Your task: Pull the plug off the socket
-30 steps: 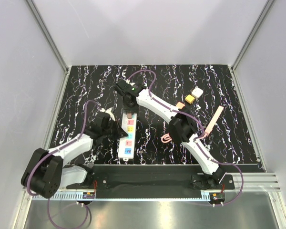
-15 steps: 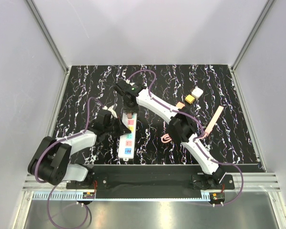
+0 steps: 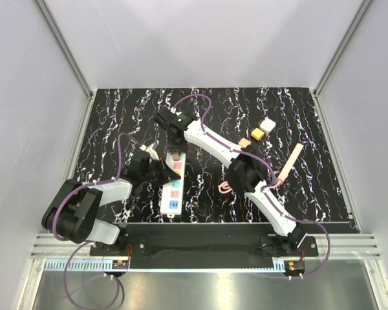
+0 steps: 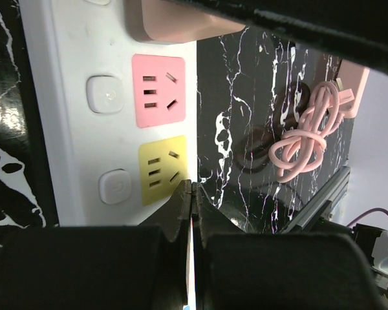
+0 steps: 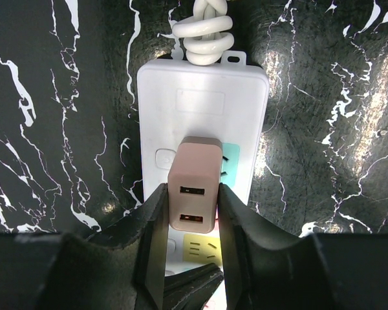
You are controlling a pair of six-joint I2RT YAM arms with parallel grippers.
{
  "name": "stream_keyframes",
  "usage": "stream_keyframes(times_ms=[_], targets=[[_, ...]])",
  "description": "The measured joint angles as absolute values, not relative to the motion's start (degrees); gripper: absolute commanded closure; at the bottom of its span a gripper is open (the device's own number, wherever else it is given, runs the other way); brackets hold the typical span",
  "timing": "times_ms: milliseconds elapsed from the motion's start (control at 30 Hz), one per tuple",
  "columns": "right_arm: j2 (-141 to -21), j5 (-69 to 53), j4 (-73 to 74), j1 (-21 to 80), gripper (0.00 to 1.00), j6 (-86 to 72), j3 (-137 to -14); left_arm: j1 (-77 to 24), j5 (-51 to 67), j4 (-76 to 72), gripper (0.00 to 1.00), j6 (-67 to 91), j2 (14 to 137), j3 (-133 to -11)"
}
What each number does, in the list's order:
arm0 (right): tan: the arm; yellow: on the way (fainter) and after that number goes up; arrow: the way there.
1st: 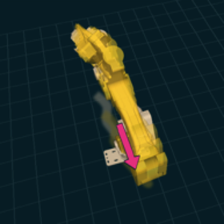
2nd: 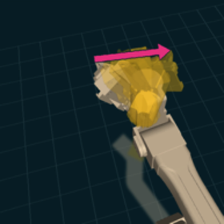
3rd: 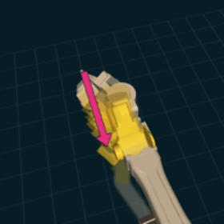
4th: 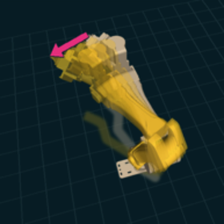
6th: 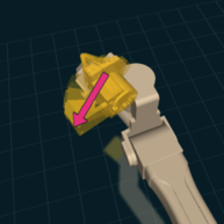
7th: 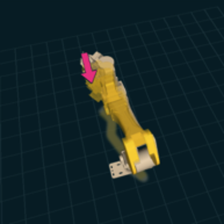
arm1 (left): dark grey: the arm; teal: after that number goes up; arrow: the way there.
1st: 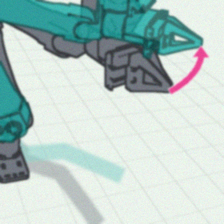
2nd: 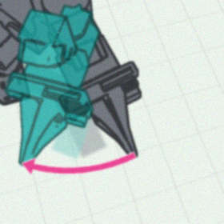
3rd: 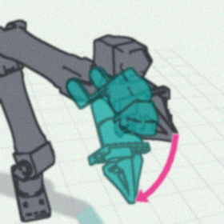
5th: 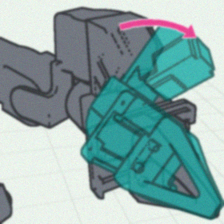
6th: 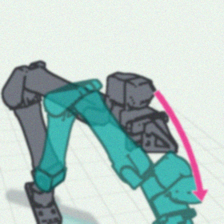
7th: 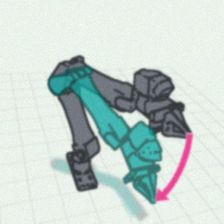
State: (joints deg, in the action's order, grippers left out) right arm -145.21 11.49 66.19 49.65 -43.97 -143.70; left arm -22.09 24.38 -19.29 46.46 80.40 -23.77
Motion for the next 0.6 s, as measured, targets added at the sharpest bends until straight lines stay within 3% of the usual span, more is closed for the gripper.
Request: stream_keyframes(times_ms=[600], targets=[[-146.28,14.20,70.02,49.82,1.00,-44.75,-146.98,-21.08,27.05,-29.98,1.00,50.02,85.36,-22.02]])
